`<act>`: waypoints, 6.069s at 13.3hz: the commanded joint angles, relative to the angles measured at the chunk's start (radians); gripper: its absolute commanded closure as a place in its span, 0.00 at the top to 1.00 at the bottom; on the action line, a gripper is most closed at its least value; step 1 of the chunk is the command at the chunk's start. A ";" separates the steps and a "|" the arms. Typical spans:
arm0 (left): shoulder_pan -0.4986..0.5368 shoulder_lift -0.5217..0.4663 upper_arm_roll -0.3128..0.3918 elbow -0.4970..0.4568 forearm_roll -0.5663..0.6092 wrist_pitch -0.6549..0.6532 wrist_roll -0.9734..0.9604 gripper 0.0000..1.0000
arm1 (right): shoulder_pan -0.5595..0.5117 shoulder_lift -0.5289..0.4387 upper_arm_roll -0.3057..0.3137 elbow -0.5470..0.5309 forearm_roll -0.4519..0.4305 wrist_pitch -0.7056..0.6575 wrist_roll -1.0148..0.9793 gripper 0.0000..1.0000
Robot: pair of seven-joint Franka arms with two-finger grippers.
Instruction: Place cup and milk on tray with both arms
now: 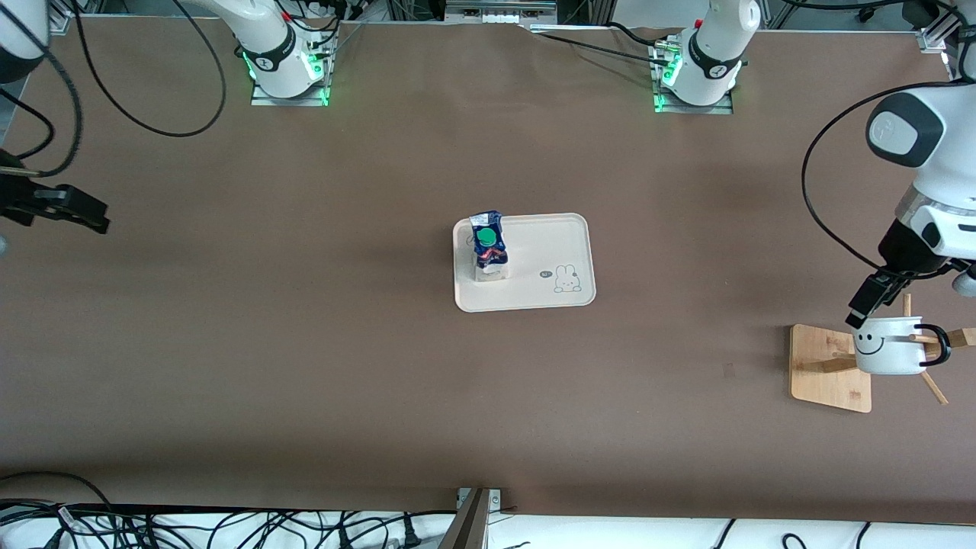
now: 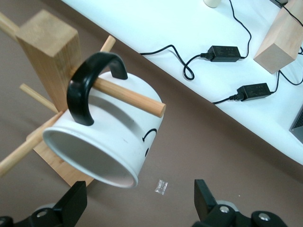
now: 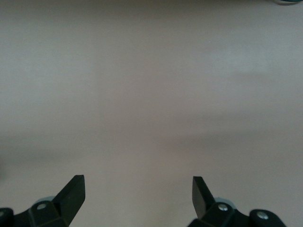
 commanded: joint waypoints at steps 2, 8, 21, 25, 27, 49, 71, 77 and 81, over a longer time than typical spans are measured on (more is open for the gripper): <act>0.005 0.067 -0.004 0.083 -0.105 0.014 -0.009 1.00 | 0.009 -0.001 0.005 -0.004 -0.019 0.003 -0.003 1.00; -0.003 0.100 -0.002 0.108 -0.125 0.024 -0.009 0.40 | -0.220 -0.018 0.230 -0.004 -0.009 -0.004 -0.005 1.00; -0.005 0.016 -0.008 0.129 -0.113 -0.197 -0.018 0.00 | -0.550 -0.066 0.575 -0.021 -0.002 0.000 0.000 1.00; -0.008 -0.018 -0.031 0.169 -0.111 -0.350 -0.018 0.00 | -0.551 -0.058 0.595 -0.018 -0.017 -0.009 -0.006 1.00; -0.008 -0.028 -0.056 0.178 -0.015 -0.356 -0.013 0.00 | -0.551 -0.058 0.594 -0.015 -0.014 -0.009 -0.005 1.00; -0.417 0.653 -0.415 0.849 0.255 -1.076 -0.263 0.00 | -0.550 -0.035 0.599 -0.017 -0.016 -0.004 -0.006 1.00; -0.361 0.681 -0.425 0.847 0.254 -1.173 -0.335 1.00 | -0.502 -0.033 0.600 -0.015 -0.069 0.002 0.000 1.00; -0.287 0.522 -0.409 0.877 0.263 -1.188 -0.328 1.00 | -0.500 -0.030 0.599 -0.017 -0.079 0.005 -0.002 1.00; -0.278 0.370 -0.291 0.812 0.266 -1.183 -0.273 1.00 | -0.499 -0.026 0.600 -0.017 -0.092 0.005 -0.002 1.00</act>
